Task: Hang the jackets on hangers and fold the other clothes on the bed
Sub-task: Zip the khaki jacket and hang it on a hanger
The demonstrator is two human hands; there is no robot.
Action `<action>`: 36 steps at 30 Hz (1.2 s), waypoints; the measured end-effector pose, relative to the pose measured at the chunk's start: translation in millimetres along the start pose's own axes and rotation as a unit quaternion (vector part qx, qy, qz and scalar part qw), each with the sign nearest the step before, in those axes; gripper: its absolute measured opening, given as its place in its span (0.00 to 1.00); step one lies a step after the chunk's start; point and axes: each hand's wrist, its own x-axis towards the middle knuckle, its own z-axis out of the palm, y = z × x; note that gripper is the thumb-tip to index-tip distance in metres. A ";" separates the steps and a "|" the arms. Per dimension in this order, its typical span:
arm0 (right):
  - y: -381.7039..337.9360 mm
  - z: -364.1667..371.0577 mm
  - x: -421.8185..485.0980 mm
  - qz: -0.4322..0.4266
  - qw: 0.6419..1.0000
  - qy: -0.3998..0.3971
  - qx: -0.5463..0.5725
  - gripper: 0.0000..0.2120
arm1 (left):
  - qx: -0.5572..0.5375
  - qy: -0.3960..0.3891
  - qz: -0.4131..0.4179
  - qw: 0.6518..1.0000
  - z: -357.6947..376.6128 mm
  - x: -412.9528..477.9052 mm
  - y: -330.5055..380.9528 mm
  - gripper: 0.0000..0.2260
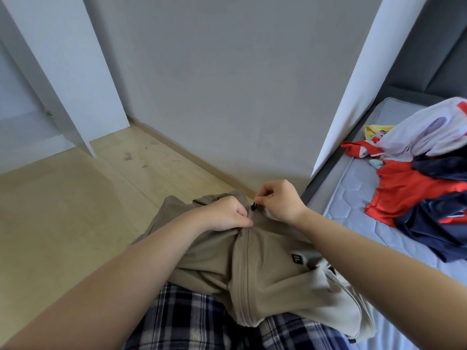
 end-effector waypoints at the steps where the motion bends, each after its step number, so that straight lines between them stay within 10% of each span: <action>1: 1.2 -0.3 5.2 0.013 1.000 0.011 0.001 0.13 | -0.007 -0.003 0.005 1.000 0.5 0.1 -0.2 0.20; 8: 23.9 -14.7 49.7 0.107 0.983 0.138 0.049 0.03 | -0.005 -0.083 0.028 0.996 -4.4 -1.4 1.1 0.22; 19: 21.3 4.7 83.7 0.094 0.990 0.105 0.020 0.07 | -0.094 -0.096 -0.010 0.991 -6.6 3.7 -7.7 0.22; 29: 104.6 4.7 50.5 0.375 0.895 -0.242 0.013 0.29 | -0.105 -0.121 -0.018 0.987 -7.6 2.4 -7.4 0.21; 36: 93.0 1.4 42.2 0.402 0.841 -0.361 0.030 0.34 | -0.112 -0.118 -0.019 0.987 -5.9 2.9 -8.9 0.21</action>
